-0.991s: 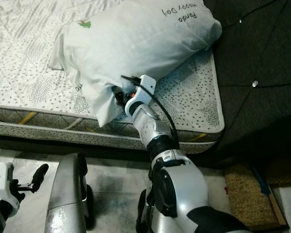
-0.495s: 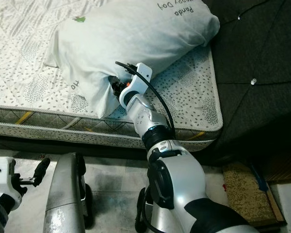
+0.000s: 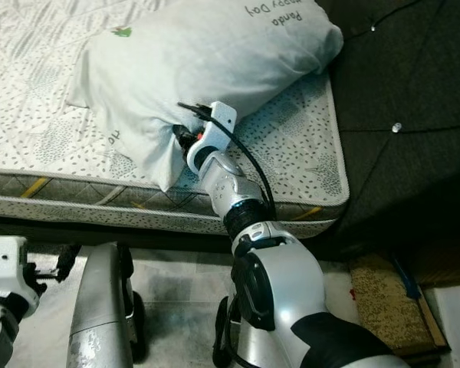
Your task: Clean up the room
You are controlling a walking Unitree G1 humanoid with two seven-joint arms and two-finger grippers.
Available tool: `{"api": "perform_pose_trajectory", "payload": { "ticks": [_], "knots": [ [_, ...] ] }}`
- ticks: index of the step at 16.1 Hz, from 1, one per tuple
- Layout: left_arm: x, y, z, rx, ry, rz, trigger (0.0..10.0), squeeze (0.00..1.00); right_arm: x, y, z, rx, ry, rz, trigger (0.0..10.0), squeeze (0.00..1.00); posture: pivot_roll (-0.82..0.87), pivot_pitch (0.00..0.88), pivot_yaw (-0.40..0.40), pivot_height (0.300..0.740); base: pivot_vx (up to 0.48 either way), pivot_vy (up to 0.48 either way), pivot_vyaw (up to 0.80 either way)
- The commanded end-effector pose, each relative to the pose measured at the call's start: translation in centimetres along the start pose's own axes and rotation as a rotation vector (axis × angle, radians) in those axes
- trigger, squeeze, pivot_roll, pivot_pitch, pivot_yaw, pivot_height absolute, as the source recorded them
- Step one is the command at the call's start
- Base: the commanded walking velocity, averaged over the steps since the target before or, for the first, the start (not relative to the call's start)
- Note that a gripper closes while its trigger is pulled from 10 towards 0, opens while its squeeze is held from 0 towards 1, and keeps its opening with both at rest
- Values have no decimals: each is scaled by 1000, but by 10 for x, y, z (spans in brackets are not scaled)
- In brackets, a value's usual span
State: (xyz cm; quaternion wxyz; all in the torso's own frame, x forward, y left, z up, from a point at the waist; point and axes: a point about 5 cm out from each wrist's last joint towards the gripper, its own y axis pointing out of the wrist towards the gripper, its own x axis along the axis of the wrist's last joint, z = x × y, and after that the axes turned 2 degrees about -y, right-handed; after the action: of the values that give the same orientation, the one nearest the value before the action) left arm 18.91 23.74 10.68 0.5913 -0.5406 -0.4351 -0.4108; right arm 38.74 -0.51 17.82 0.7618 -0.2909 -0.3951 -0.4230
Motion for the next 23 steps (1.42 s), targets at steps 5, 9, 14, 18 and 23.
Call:
{"api": "perform_pose_trajectory", "payload": {
  "ticks": [5, 9, 14, 18, 23],
  "knots": [
    [1, 18, 2, 9, 6, -26, 10000, 0, -11, 6, 41, 129, -88, 19, 0, 0, 227, 126, -135, 542, 0, 0, 0],
    [15, 48, -2, 8, -18, -98, 10000, 0, 54, -12, -46, -117, -297, -116, 0, 0, 173, 37, -131, 542, 0, 0, 0],
    [27, 65, -20, -104, -91, -157, 10000, 0, 108, -62, -134, -456, -418, -216, 0, 0, 114, 0, -107, 542, 0, 0, 0],
    [32, 72, -29, -200, -127, -188, 10000, 1000, 116, -104, -184, -682, -485, -219, 0, 0, 88, 0, -94, 542, 0, 0, 0],
    [30, 71, -37, -253, -152, -195, 0, 0, 105, -136, -218, -865, -467, -191, 0, 0, 79, 0, -91, 542, 0, 0, 0]
  ]
}}
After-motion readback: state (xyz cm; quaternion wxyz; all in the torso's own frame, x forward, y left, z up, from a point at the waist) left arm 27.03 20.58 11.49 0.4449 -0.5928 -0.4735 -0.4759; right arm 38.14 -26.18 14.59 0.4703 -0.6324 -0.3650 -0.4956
